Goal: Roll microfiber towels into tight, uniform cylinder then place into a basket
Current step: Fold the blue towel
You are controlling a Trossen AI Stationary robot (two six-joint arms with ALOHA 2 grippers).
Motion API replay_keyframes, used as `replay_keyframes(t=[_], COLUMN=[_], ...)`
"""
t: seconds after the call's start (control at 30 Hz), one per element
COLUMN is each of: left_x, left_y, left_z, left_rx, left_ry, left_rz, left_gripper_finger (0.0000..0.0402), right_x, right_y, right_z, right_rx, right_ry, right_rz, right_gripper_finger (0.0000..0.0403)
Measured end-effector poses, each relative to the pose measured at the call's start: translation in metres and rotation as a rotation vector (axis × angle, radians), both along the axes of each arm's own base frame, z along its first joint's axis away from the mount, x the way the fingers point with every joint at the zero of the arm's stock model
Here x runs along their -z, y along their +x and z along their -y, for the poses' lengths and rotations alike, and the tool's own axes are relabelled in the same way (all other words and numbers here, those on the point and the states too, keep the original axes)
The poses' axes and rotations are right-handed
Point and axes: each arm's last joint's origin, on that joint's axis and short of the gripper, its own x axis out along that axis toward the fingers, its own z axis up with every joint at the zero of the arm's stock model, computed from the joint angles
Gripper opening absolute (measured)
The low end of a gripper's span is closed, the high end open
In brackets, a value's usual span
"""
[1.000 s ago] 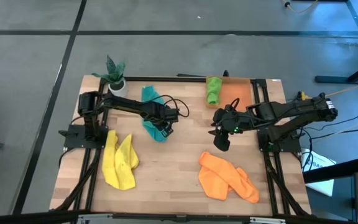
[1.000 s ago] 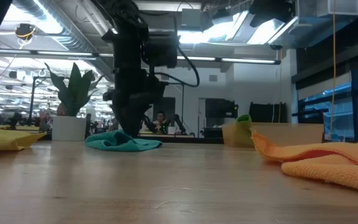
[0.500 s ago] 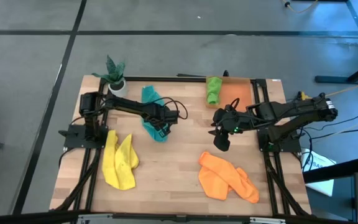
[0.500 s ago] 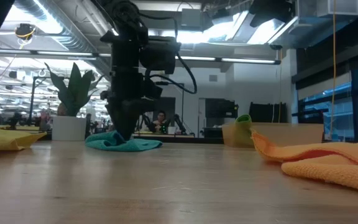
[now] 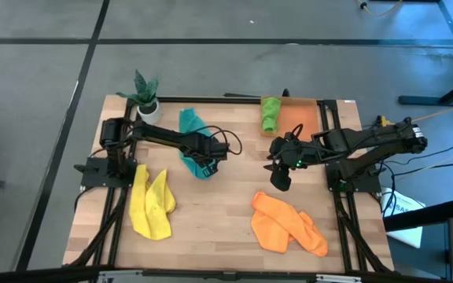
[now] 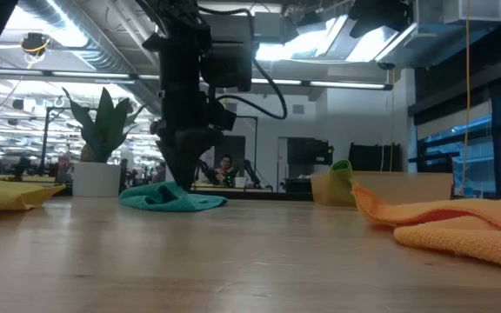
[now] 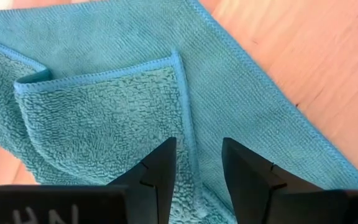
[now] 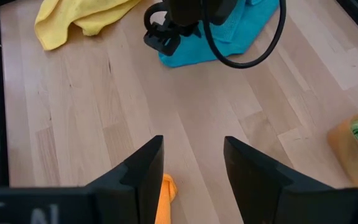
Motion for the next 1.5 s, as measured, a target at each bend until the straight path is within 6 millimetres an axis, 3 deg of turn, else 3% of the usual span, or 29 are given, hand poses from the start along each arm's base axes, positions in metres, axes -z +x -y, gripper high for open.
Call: replay_keyframes(t=[0.37, 1.07, 1.2, 1.37, 1.5], left_x=[0.013, 0.012, 0.013, 0.013, 0.013], left_y=[-0.008, -0.016, -0.017, -0.018, -0.018], left_z=[0.001, -0.002, -0.005, -0.011, -0.012], left_rx=[-0.029, -0.058, -0.072, -0.089, -0.092], left_ry=[0.004, 0.119, 0.081, 0.068, 0.058], left_rz=[-0.047, -0.125, -0.124, -0.124, -0.124], left_gripper_finger=[0.0120, 0.0119, 0.0090, 0.0011, 0.0003], right_x=[0.000, 0.000, 0.000, 0.000, 0.000], right_y=[0.000, 0.000, 0.000, 0.000, 0.000], right_z=[0.000, 0.000, 0.000, 0.000, 0.000], right_rx=[-0.001, 0.001, 0.001, 0.001, 0.000], right_ry=[0.001, 0.004, 0.004, 0.003, 0.003], right_rz=[-0.001, 0.000, 0.000, 0.001, 0.001], right_gripper_finger=[0.0170, 0.0170, 0.0170, 0.0170, 0.0170])
